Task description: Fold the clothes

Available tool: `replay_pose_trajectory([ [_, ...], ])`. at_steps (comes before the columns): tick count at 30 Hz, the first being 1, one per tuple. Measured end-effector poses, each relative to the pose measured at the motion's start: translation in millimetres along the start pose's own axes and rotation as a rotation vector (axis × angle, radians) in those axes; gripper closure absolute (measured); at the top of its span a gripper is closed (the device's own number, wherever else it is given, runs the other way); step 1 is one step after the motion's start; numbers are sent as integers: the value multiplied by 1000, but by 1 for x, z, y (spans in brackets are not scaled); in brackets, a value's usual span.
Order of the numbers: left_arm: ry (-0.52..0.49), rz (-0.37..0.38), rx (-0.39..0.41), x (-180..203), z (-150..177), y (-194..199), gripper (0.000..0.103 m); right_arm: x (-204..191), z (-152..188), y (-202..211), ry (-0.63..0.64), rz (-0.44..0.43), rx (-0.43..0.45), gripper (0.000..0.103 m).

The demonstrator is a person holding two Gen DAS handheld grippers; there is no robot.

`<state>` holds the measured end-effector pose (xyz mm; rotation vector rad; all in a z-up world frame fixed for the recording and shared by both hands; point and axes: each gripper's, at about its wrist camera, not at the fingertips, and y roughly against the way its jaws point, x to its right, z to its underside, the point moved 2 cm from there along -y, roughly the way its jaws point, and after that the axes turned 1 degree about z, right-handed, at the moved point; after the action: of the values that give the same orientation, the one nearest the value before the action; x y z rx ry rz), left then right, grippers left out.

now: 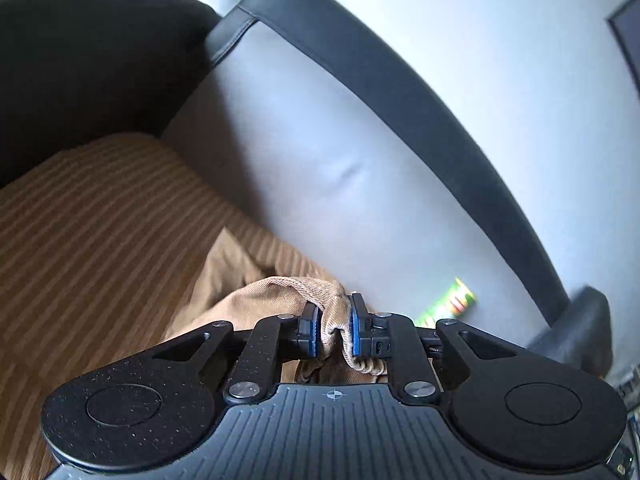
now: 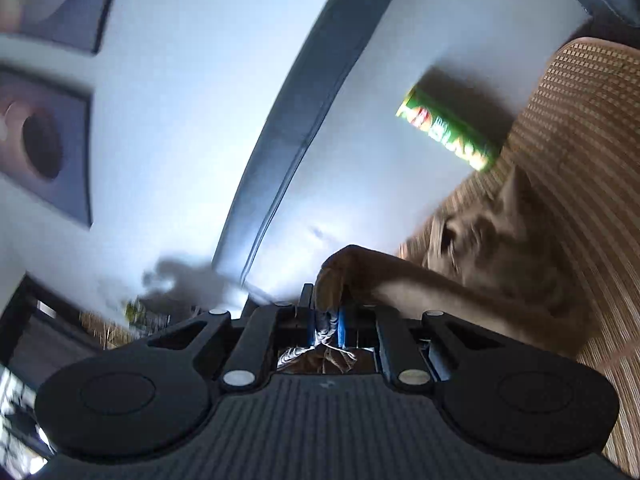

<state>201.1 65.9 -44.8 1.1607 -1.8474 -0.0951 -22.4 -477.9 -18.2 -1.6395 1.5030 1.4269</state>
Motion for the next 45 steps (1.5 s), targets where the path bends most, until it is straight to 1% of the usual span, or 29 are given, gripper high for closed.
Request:
replay_pose_trajectory([
  [4, 10, -83, -19, -10, -24, -81, 91, 30, -49, -62, -34, 82, 38, 92],
  [6, 17, -152, -31, -23, -29, -125, 90, 49, -73, -97, -38, 147, 57, 91],
  [7, 20, -186, -37, -30, -32, -147, 86, 62, -83, -116, -49, 191, 71, 91],
  [8, 41, -204, -69, -39, -32, -164, 67, 76, -91, -135, -63, 235, 84, 89],
  [9, 64, -219, -103, -48, -32, -181, 64, 91, -97, -153, -80, 276, 93, 81],
  [10, 87, -234, -137, -57, -31, -198, 54, 105, -97, -167, -95, 316, 97, 74],
  [11, 97, -222, -147, -60, -32, -202, 53, 116, -96, -179, -107, 358, 100, 72],
  [12, 105, -208, -155, -64, -33, -204, 54, 124, -95, -187, -106, 381, 99, 71],
  [13, 104, -188, -160, -64, -35, -202, 53, 126, -93, -189, -87, 375, 97, 71],
  [14, 103, -168, -167, -65, -37, -197, 51, 125, -91, -186, -57, 359, 99, 68],
  [15, 98, -155, -171, -63, -40, -191, 51, 120, -90, -180, -24, 350, 102, 64],
  [16, 69, -145, -168, -60, -44, -182, 49, 114, -89, -173, 10, 344, 103, 60],
  [17, 38, -135, -164, -56, -47, -172, 47, 108, -88, -166, 43, 338, 104, 59],
  [18, 7, -125, -160, -52, -50, -162, 45, 100, -88, -159, 81, 322, 109, 54],
  [19, -23, -148, -140, -48, -55, -152, 44, 91, -88, -151, 122, 299, 118, 48],
  [21, -35, -217, -77, -39, -64, -138, 42, 73, -89, -138, 187, 270, 132, 48],
  [22, -19, -217, -65, -37, -68, -132, 40, 65, -90, -135, 203, 276, 138, 48],
  [24, -115, -233, -81, -33, -60, -122, 40, 51, -87, -130, 248, 289, 134, 48],
  [26, -217, -250, -98, -29, -51, -112, 36, 44, -73, -125, 324, 307, 92, 48],
  [28, -319, -266, -115, -25, -42, -102, 32, 37, -58, -119, 401, 325, 49, 40],
  [30, -421, -281, -131, -21, -33, -92, 27, 31, -44, -114, 477, 343, 6, 38],
  [32, -511, -338, -152, -30, -17, -95, 26, 40, -24, -107, 531, 380, -29, 38],
  [35, -479, -295, -168, -38, -17, -106, 26, 58, -11, -98, 576, 438, -52, 38],
  [36, -466, -279, -173, -41, -17, -110, 26, 62, -14, -98, 584, 455, -46, 38],
  [38, -471, -280, -164, -37, -18, -121, 25, 69, -27, -107, 583, 479, -19, 38],
  [39, -484, -289, -168, -35, -19, -128, 24, 72, -35, -113, 586, 491, -13, 34],
  [40, -505, -298, -184, -35, -17, -139, 23, 74, -43, -120, 592, 502, -12, 31],
  [43, -577, -328, -218, -36, -17, -166, 23, 84, -59, -141, 618, 552, -6, 29],
  [45, -608, -310, -229, -35, -15, -175, 23, 92, -66, -154, 633, 583, -6, 28],
])
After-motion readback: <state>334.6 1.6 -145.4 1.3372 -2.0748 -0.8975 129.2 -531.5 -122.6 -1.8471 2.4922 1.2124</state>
